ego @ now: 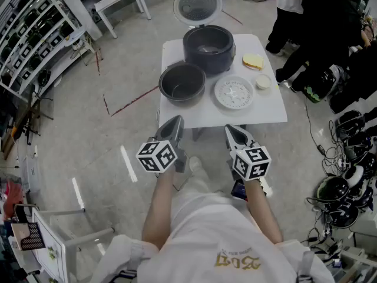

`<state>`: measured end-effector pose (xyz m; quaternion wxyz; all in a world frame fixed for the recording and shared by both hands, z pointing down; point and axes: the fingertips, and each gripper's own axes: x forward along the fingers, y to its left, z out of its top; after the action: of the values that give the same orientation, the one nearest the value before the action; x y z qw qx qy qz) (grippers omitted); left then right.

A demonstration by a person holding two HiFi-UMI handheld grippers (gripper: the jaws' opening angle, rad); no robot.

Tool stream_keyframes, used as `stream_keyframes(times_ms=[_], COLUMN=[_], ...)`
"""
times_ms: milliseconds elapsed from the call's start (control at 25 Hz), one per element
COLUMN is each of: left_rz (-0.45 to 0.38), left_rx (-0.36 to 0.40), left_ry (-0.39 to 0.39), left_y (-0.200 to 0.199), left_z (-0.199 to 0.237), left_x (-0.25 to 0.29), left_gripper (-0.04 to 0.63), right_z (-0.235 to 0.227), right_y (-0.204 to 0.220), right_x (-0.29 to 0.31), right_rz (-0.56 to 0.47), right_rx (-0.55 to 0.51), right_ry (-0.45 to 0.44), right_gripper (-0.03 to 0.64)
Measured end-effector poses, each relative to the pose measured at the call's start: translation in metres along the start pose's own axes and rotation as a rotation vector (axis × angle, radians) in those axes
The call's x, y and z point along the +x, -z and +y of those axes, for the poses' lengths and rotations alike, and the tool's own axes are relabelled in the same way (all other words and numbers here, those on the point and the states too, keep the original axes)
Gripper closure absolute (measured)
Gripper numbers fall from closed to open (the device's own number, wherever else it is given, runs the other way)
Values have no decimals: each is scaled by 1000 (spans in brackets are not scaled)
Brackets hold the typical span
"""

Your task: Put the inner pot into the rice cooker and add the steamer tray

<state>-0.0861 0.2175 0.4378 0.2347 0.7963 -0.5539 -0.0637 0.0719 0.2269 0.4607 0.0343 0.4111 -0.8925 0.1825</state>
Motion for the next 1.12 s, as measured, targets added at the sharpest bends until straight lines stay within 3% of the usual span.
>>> stream_keyframes(times_ms=[360,520,560,600,640,680,880,1120], left_rz=[27,55,72,88,102,111,106,116], left_rx=[36,86,84,74,64,60,51,3], left_ry=[-44,-78,-85,-93,-103,-115,-165,-208], left_y=[-1,8,11,15,18,19,9,9], left_z=[12,18,22,27,32,37,67,102], left_x=[-5,-7,-6,-5,-4,-5,-1,49], left_gripper=[578,575,511,422,370,355,359,373], right_z=[12,2,-1,-4,-6,-9,-11,-45], right_y=[-1,4,7,12,16,18,13,5], right_x=[10,13,16,19,22,25,47,89], right_rz=[28,32,46,67,87,100,100,122], right_rx=[-18,-24,-31,-38,-35,-21,54,97], right_ry=[-28,-19,-24,-33,-43,-46,-56,-81], right_gripper=[607,606,576,477,408,394,373,376])
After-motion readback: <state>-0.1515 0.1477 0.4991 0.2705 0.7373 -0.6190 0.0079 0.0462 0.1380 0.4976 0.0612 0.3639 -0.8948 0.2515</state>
